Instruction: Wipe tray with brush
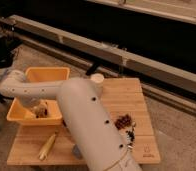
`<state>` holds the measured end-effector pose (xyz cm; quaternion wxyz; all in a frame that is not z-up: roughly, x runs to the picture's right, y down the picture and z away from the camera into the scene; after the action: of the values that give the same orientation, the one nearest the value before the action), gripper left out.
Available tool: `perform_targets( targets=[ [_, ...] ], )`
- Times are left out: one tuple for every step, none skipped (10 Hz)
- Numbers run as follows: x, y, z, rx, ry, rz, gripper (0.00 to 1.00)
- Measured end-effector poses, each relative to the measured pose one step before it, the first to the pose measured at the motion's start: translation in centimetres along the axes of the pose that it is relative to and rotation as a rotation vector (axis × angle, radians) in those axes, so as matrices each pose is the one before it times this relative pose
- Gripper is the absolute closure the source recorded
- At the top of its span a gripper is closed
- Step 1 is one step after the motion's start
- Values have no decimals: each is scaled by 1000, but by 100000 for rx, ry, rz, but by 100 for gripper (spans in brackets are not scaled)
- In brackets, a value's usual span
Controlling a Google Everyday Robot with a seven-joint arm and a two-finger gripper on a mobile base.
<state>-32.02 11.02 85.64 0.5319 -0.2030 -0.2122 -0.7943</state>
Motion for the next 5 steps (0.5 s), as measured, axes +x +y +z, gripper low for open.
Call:
perform_targets(
  targets=[
    [-363,1992,247,-1248,-317,2425,100],
    [-172,2273,426,-1602,-541,3052,100],
    [115,1358,292,-753,-244,1563,100],
    [280,826,175,-327,-45,1327,100],
    [342,458,189,-134,-29,432,100]
  ],
)
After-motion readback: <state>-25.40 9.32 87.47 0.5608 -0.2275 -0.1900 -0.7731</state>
